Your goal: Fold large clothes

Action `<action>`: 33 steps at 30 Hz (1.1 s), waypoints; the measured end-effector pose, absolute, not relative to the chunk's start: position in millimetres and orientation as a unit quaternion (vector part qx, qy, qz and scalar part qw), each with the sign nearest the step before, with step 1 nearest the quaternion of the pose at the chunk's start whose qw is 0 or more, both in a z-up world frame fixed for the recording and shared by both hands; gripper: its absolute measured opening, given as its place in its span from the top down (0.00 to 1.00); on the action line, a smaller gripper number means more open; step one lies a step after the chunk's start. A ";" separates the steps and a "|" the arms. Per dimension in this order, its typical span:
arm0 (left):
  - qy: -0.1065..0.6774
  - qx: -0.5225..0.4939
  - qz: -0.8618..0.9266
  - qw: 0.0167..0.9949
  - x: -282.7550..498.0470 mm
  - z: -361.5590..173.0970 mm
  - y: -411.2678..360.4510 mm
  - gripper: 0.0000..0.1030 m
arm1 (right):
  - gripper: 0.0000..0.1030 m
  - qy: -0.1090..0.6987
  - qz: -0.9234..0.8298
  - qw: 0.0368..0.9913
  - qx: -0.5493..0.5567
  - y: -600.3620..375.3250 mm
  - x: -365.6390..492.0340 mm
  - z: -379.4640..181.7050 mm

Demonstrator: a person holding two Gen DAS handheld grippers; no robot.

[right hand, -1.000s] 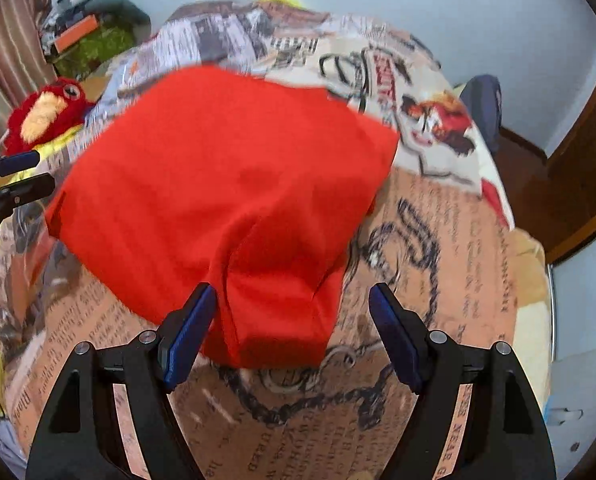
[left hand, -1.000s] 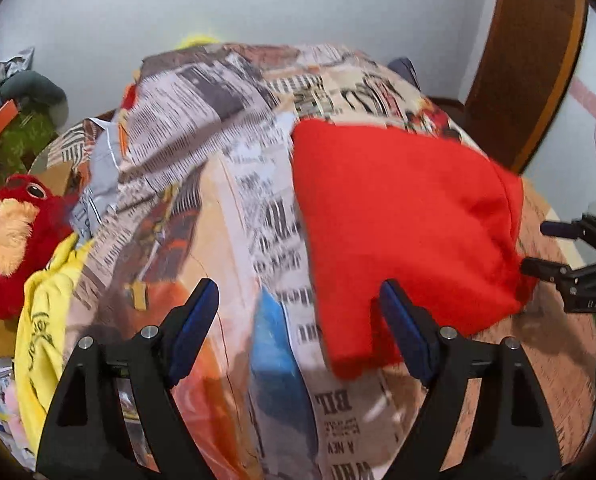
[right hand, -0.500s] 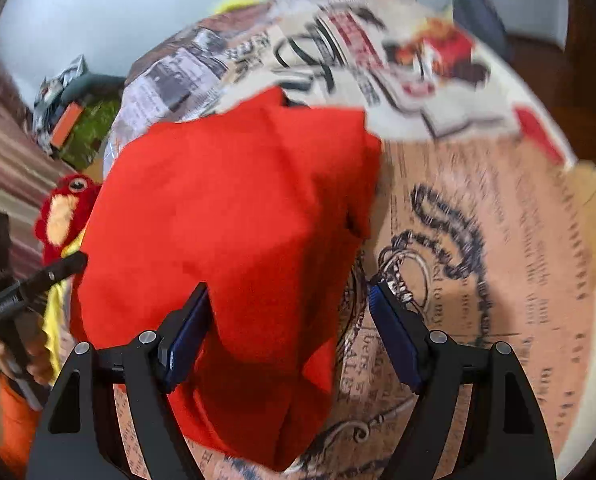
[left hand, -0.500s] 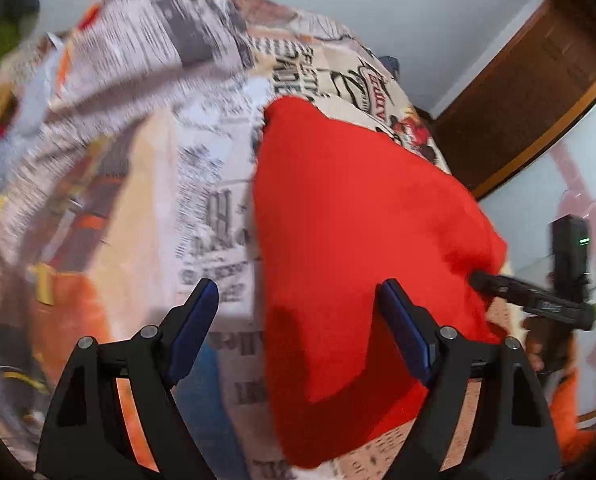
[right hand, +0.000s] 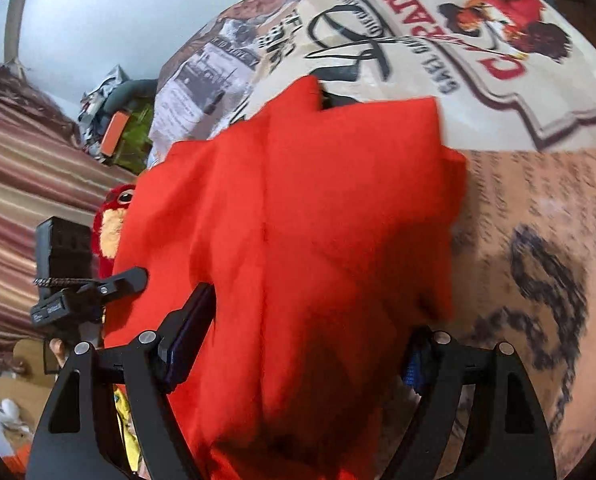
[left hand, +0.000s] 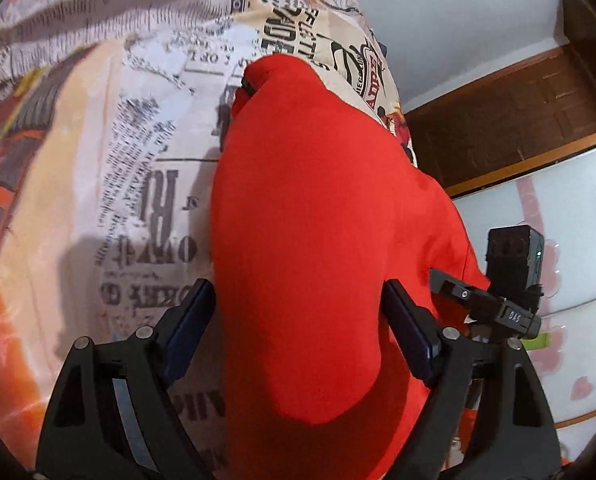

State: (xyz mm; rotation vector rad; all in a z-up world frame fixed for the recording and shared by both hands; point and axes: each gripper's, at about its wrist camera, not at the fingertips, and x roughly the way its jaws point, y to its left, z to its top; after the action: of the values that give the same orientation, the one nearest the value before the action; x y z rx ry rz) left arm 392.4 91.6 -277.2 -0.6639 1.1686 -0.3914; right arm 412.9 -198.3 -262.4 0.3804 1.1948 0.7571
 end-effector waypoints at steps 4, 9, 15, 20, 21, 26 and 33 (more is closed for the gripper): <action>0.537 -0.305 -0.186 0.764 396.4 -276.6 89.8 0.21 | 0.40 0.551 0.360 0.734 0.169 -189.5 417.8 -263.4; 0.530 -0.283 -0.193 0.776 391.5 -263.7 84.7 0.49 | 0.67 0.555 0.360 0.729 0.175 -189.4 414.9 -256.5; 0.504 -0.251 -0.199 0.802 379.0 -228.8 80.5 0.68 | 0.77 0.533 0.365 0.746 0.158 -178.9 403.0 -222.6; 0.466 -0.243 -0.192 0.829 363.1 -187.0 99.0 0.69 | 0.79 0.506 0.370 0.768 0.132 -156.9 393.0 -186.0; 0.459 -0.244 -0.191 0.833 361.4 -180.3 104.2 0.69 | 0.79 0.499 0.373 0.771 0.131 -151.6 392.0 -178.1; 0.419 -0.235 -0.178 0.859 349.1 -137.5 147.1 0.69 | 0.79 0.474 0.383 0.784 0.117 -114.2 392.5 -146.6; 0.392 -0.242 -0.141 0.876 341.9 -114.9 219.9 0.69 | 0.79 0.453 0.413 0.782 0.110 -43.7 401.1 -123.1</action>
State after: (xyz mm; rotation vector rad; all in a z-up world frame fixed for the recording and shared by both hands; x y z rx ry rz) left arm 341.9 219.9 -114.9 -0.5055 0.8175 -0.2942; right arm 401.2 -43.7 -123.1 0.2371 0.9791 0.8918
